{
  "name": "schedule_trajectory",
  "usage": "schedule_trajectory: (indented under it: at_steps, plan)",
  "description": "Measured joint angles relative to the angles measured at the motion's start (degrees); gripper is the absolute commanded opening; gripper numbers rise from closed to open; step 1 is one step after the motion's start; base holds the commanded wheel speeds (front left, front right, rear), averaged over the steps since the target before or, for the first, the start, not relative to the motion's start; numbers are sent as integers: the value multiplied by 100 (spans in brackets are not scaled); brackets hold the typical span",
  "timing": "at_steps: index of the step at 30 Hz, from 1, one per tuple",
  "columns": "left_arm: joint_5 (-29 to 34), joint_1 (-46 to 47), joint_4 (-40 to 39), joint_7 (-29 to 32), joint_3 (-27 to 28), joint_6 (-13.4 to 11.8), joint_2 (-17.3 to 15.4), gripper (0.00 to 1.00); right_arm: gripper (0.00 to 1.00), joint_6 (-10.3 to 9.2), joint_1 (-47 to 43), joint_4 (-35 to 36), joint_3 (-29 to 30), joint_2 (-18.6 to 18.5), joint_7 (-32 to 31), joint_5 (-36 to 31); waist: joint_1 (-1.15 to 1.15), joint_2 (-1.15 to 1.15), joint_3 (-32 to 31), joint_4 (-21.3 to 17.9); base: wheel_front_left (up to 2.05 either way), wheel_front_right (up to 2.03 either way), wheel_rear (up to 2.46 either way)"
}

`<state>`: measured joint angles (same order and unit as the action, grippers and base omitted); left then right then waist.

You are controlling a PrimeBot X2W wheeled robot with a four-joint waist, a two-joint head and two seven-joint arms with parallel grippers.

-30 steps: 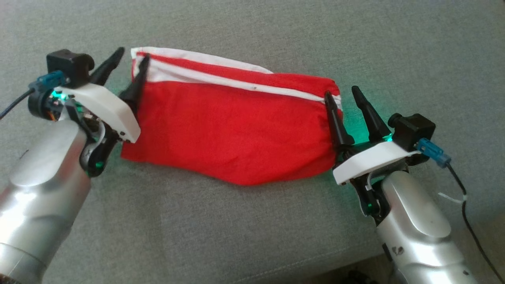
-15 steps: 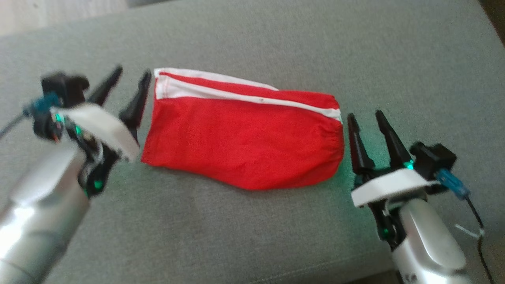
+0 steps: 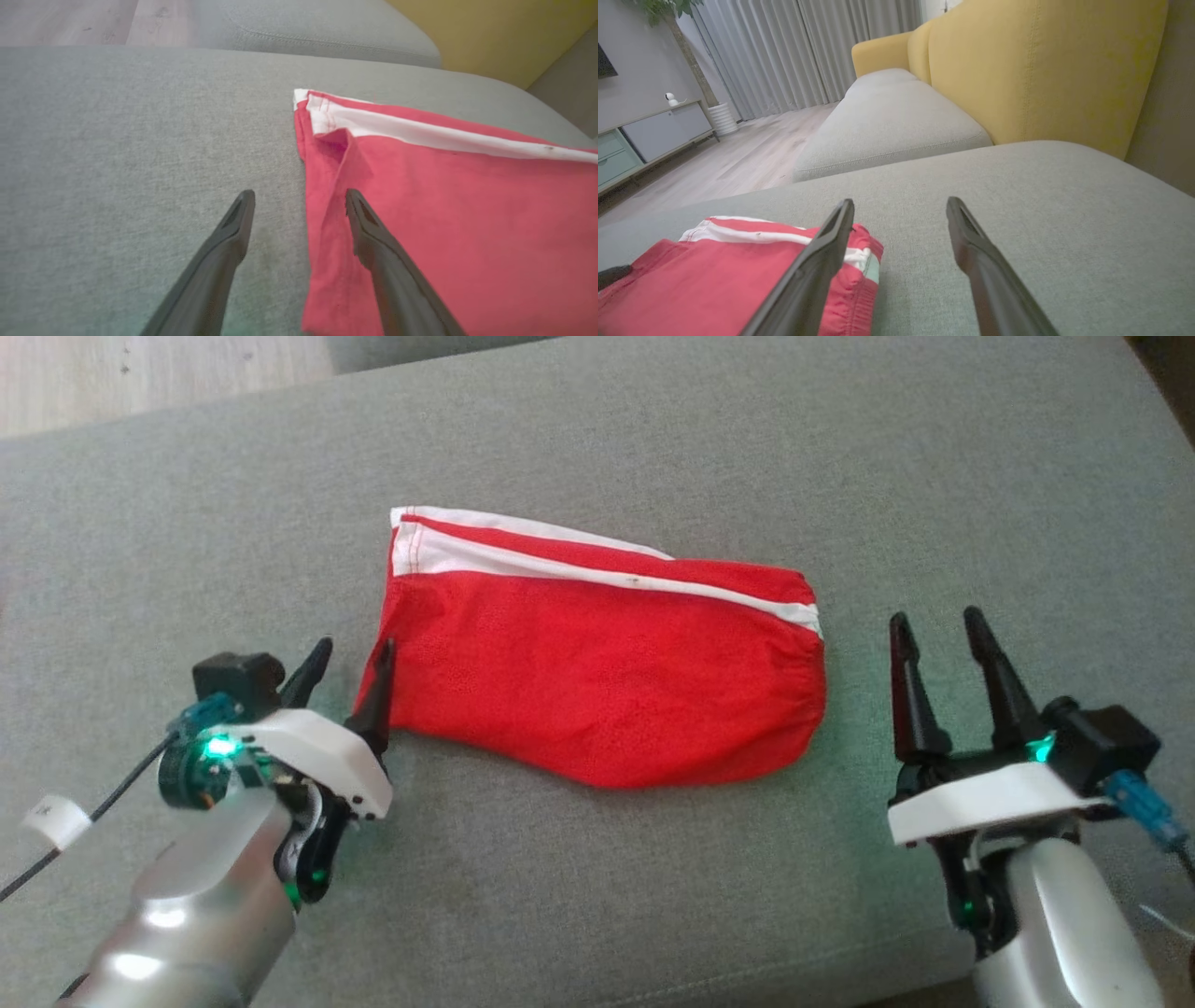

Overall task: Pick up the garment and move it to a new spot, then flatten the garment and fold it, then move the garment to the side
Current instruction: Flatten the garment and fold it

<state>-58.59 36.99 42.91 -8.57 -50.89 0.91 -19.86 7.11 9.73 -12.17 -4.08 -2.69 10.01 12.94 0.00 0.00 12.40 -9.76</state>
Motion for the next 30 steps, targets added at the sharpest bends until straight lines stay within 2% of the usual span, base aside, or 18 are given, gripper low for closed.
schedule_trajectory:
  at_steps: [3, 9, 17, 18, 20, 21, 22, 24, 30]
  plan:
    - [0, 14, 182, -5, 0, -31, 37, 100, 100, -1, -3, 243, 19, 0, -77, 0, 0, 0, 77, -48, 0, 0, 0]
    - [0, 238, 308, 360, -120, 270, 91, 100, 100, -1, -155, 424, 27, 1, -172, 0, 0, 0, 165, -104, 0, 0, 0]
    - [0, 547, 422, 932, -304, 383, 188, 100, 100, 0, -205, 464, 3, 2, -180, 11, 0, 0, 244, -209, 0, 0, 0]
    - [0, 581, 442, 999, -325, 383, 194, 87, 100, -1, -205, 464, 3, 2, -180, 11, 0, 0, 248, -222, 0, 0, 0]
    - [0, 621, 463, 1051, -345, 383, 198, 49, 100, 0, -205, 464, 2, 2, -180, 11, 0, 0, 250, -234, 0, 0, 0]
    - [0, 648, 472, 1101, -361, 393, 199, 35, 100, -1, -205, 463, 1, 2, -180, 13, 0, 0, 250, -244, 0, 0, 0]
    - [0, 654, 472, 1138, -378, 421, 209, 27, 100, 0, -205, 463, 1, 2, -180, 15, 0, 0, 247, -251, 0, 0, 0]
    - [0, 654, 464, 1171, -458, 426, 253, 0, 100, -1, -205, 455, 4, 2, -180, 15, 0, 0, 236, -252, 0, 0, 0]
    - [0, 590, 404, 1072, -522, 470, 323, 0, 100, -1, -207, 405, 57, 2, -169, 18, 0, 0, 138, -180, 0, 0, 0]
